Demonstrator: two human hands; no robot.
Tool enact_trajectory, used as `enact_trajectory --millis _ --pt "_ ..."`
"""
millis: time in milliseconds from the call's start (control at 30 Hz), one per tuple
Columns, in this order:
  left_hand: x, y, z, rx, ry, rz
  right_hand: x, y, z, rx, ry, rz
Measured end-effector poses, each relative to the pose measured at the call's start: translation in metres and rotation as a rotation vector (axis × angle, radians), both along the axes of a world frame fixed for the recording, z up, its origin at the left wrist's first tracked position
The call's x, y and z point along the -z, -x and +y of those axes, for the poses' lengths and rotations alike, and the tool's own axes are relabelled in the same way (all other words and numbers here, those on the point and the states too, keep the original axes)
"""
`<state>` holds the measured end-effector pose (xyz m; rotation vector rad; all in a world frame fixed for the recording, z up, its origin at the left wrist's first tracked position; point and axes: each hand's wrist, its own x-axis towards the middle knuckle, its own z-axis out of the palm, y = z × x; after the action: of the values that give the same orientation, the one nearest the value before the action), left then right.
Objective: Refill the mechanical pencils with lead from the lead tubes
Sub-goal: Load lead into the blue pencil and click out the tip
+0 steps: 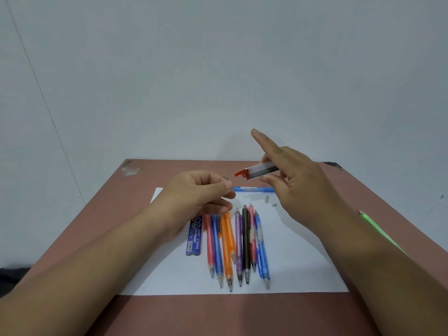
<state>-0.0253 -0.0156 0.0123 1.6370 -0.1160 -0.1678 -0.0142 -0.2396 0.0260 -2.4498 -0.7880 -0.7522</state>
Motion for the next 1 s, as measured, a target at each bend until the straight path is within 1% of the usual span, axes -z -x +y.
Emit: enact_trajectory --millis 233,767,833,1000 --pt "0.002 -0.001 -0.002 -0.085 -0.113 -0.128 -0.001 -0.001 0.0 0.009 -0.015 0.015" --pt "0.0 -0.008 0.013 -0.157 -0.175 -0.219 0.003 -0.011 -0.011 0.07 -0.1 0.076" --pt "0.001 -0.009 0.014 -0.159 -0.156 -0.219 0.004 -0.011 -0.01 0.045 -0.183 0.127" --pt "0.002 -0.01 0.015 -0.161 -0.145 -0.24 0.003 -0.007 0.001 -0.022 -0.491 0.369"
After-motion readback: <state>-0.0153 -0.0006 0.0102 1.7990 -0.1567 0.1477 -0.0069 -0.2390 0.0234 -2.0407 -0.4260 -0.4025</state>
